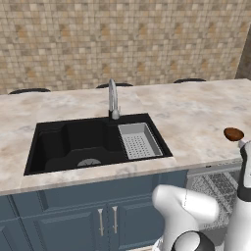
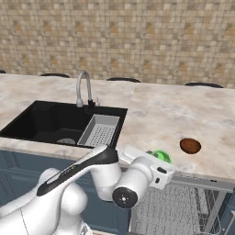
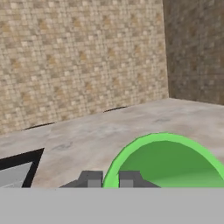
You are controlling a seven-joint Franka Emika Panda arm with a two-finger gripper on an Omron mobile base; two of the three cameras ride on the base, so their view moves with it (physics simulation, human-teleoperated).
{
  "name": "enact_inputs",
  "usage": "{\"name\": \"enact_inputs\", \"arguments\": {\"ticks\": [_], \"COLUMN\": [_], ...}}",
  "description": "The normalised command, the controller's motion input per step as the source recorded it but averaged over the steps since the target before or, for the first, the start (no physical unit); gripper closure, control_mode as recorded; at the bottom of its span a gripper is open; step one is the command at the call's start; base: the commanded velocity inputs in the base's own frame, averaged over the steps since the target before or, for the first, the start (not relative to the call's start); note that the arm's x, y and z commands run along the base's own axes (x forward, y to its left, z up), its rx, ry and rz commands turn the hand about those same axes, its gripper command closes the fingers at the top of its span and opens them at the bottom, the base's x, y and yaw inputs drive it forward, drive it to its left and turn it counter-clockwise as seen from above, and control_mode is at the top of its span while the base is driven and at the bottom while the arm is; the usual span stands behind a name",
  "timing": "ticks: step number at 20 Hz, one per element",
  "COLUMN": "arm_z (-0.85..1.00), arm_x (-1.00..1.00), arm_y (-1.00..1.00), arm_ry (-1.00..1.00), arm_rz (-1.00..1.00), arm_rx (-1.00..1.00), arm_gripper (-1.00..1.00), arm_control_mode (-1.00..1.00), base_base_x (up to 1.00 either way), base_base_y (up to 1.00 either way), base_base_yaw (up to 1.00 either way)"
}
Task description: Pick up the cup and bowl from the counter, place them in the dishwasher, and close the dishwasher door.
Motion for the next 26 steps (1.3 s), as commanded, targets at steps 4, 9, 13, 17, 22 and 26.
{"name": "enact_inputs", "arguments": {"ticks": [4,9,13,17,22,26], "arm_z": [-0.13,-0.17,-0.24,-0.59,-0.52,-0.36], "arm_x": [-0.15,-0.05,-0.10,-0.13,-0.07,0.00], "arm_y": [-0.05,0.00,0.00,0.08,0.00,0.00], "arm_ry": [0.00,0.04,0.03,0.01,0.00,0.00], "arm_rz": [0.17,0.05,0.04,0.06,0.11,0.10], "arm_rx": [0.00,-0.03,-0.04,-0.05,-0.05,-0.06], "arm_gripper": [1.00,1.00,1.00,1.00,1.00,1.00], "arm_control_mode": [-1.00,-1.00,-1.00,-1.00,-1.00,-1.00], "base_base_x": [0.00,0.00,0.00,0.00,0.00,0.00], "base_base_y": [0.00,0.00,0.00,0.00,0.00,0.00], "base_base_yaw": [0.00,0.00,0.00,0.00,0.00,0.00]}}
